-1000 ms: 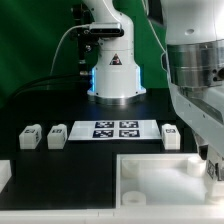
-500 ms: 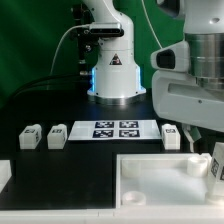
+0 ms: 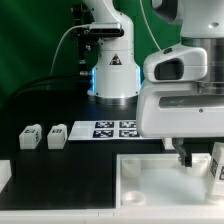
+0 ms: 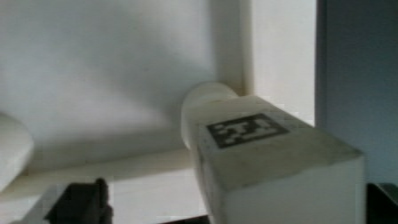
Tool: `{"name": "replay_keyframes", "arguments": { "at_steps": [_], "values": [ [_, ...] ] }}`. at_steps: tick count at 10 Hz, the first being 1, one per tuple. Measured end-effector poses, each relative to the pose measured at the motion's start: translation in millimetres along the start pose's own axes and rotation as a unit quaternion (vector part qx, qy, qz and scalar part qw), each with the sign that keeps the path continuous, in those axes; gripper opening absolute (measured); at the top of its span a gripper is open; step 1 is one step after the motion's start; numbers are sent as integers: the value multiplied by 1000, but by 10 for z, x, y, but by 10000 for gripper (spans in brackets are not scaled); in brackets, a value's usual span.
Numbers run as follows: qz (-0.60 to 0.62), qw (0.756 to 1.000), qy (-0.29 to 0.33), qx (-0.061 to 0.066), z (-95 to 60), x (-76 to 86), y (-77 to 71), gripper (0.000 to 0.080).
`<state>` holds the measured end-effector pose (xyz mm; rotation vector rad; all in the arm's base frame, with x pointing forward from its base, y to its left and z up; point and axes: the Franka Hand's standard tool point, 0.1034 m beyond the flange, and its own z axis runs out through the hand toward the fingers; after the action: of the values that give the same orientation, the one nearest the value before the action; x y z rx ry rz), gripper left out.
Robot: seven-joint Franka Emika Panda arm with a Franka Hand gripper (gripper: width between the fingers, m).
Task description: Assemble one leg
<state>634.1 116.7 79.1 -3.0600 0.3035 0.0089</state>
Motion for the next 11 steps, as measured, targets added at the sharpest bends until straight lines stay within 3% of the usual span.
{"name": "replay_keyframes", "arguments": {
  "at_steps": [1, 3, 7, 11],
  "values": [
    [-5, 1000, 0, 0, 0, 1, 1, 524],
    [77, 997, -2, 5, 0, -4, -10, 291],
    [283, 959, -7, 12, 16, 8, 7, 292],
    [592, 804, -38, 40, 26, 12, 53, 294]
  ]
}}
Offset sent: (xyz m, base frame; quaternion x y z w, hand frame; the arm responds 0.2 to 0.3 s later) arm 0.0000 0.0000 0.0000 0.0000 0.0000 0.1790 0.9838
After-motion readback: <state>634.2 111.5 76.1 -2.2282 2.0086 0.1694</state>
